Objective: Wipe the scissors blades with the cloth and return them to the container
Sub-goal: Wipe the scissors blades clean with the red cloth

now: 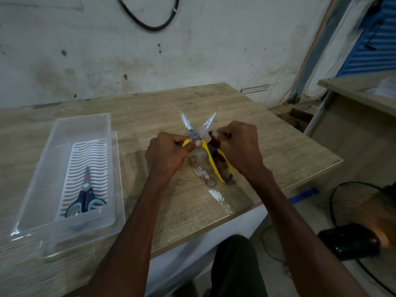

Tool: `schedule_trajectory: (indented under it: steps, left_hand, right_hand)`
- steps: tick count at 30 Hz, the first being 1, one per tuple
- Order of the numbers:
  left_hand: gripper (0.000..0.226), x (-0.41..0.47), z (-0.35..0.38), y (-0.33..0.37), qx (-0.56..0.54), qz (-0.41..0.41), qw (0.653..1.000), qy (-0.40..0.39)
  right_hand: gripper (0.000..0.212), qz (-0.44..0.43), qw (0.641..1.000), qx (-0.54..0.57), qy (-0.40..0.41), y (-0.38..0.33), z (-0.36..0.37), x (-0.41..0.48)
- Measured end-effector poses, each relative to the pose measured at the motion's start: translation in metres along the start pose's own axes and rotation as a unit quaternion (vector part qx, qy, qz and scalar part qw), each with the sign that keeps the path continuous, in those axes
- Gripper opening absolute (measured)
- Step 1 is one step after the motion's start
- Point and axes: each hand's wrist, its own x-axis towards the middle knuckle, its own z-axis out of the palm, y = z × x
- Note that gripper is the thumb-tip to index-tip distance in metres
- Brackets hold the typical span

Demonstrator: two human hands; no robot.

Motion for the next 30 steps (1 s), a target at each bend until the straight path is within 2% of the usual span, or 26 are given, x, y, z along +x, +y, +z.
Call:
schedule_trajectory:
  steps: [2,3,5,7,12,14,17,19,22,26,30]
  left_hand:
    - [0.043,0.001,0.000,0.001,0.017,0.006,1.000,-0.008]
    - [0.042,0.001,0.000,0.001,0.026,0.007,1.000,-0.014]
    - [0.041,-0.001,0.000,0.003,0.030,0.010,0.999,-0.030]
    - [0.038,-0.003,0.000,0.001,0.031,0.026,0.998,-0.041]
    - [0.035,-0.002,0.000,0.001,0.035,0.044,0.998,-0.033]
    - [0.036,-0.003,0.001,0.000,0.053,0.047,0.997,-0.025]
    - [0.032,-0.001,0.001,0.002,0.065,0.033,0.997,-0.014]
    - [0.031,-0.002,0.002,0.001,0.074,0.023,0.997,-0.013]
    - [0.034,-0.003,0.004,-0.001,0.081,0.034,0.996,-0.020]
    - [0.038,-0.004,0.004,0.001,0.063,0.046,0.997,-0.008]
    - [0.031,-0.001,0.006,0.002,0.079,0.028,0.996,-0.021]
  right_hand:
    - [0.014,-0.013,0.996,0.047,0.076,-0.007,-0.005,-0.001]
    - [0.010,-0.030,0.995,0.072,0.065,-0.012,-0.003,-0.002]
    - [0.009,-0.049,0.996,0.080,-0.005,-0.018,0.009,-0.003]
    - [0.010,-0.040,0.995,0.083,-0.037,-0.016,0.020,-0.001]
    - [0.012,-0.089,0.994,0.013,-0.057,-0.017,0.027,0.001]
    - [0.012,-0.084,0.994,-0.012,-0.070,-0.019,0.028,0.008]
    - [0.011,-0.078,0.995,-0.026,-0.056,-0.025,0.035,0.013]
    - [0.008,-0.103,0.992,-0.052,-0.052,-0.026,0.040,0.008]
    - [0.005,-0.133,0.986,-0.054,-0.087,-0.021,0.034,0.010]
    - [0.009,-0.085,0.991,-0.069,-0.074,-0.019,0.026,0.020]
    - [0.005,-0.134,0.984,-0.082,-0.082,-0.019,0.032,-0.003]
